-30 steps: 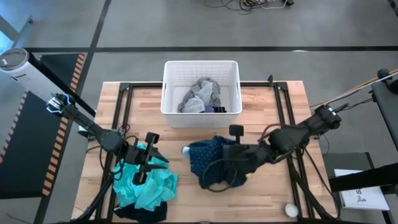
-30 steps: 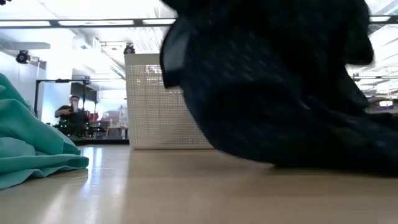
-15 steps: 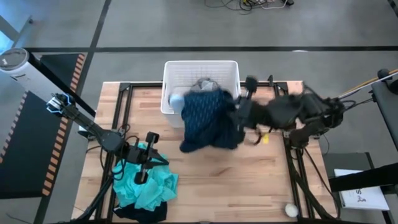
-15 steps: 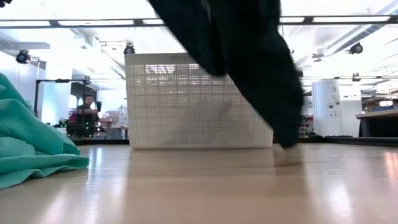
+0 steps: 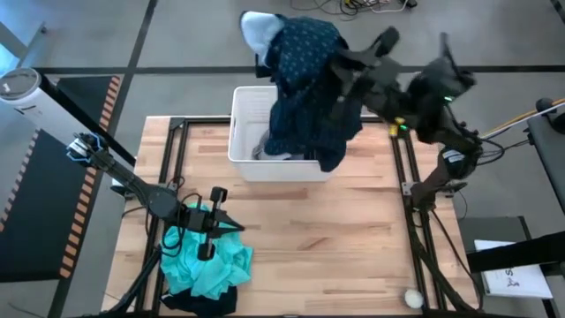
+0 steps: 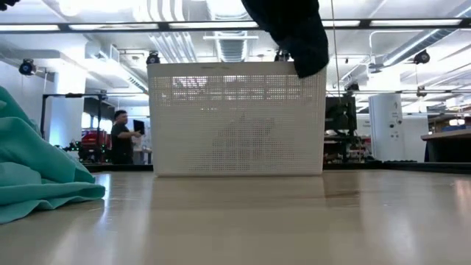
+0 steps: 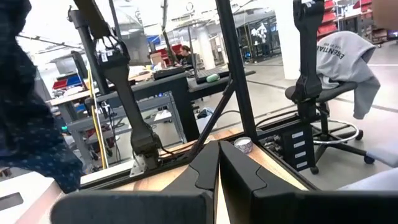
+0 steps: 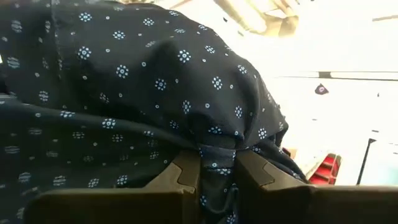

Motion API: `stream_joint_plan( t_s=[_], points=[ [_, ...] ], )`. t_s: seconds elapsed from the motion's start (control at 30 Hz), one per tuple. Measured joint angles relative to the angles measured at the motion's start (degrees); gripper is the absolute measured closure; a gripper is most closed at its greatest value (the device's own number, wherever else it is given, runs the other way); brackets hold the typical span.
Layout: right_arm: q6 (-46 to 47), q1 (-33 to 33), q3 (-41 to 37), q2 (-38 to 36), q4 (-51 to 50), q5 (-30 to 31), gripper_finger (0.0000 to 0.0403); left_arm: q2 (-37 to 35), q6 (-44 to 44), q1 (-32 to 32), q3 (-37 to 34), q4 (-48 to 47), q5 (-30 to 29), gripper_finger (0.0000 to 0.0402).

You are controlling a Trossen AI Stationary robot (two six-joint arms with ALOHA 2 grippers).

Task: Sort clothes
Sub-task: Put the blue shirt into the white laundry bin

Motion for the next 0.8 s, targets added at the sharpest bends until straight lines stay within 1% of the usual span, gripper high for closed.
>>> stream_joint_plan(
  t_s=[0.17,0.33,0.4,0.5,0.6,0.7,0.8],
  points=[
    [0.0,-5.9,0.0,4.1,6.4,-5.1,0.0371,1.0,0.0,0.0,0.0,0.6,-0.3,0.0401],
    [0.3,-11.5,0.0,7.7,9.6,-6.2,0.0371,1.2,0.0,0.0,0.0,0.7,-0.4,0.0402],
    [1.9,-13.7,0.0,8.6,10.0,-7.6,0.0371,1.2,0.0,0.0,0.0,0.8,-0.4,0.0402],
    [4.8,-16.8,-0.1,8.7,11.3,-10.4,0.0371,1.2,0.2,0.0,0.0,0.7,-0.4,0.0402],
    [7.6,-19.2,0.0,8.0,14.3,-10.8,0.0371,1.2,0.3,0.1,0.0,0.7,-0.4,0.0402],
    [11.3,-20.9,0.0,6.9,13.8,-12.3,0.0371,1.2,0.4,0.1,0.0,0.7,-0.4,0.0402],
    [14.0,-21.4,0.0,6.0,10.4,-13.2,0.0371,1.2,0.4,0.1,0.0,0.7,-0.4,0.0402]
  ],
)
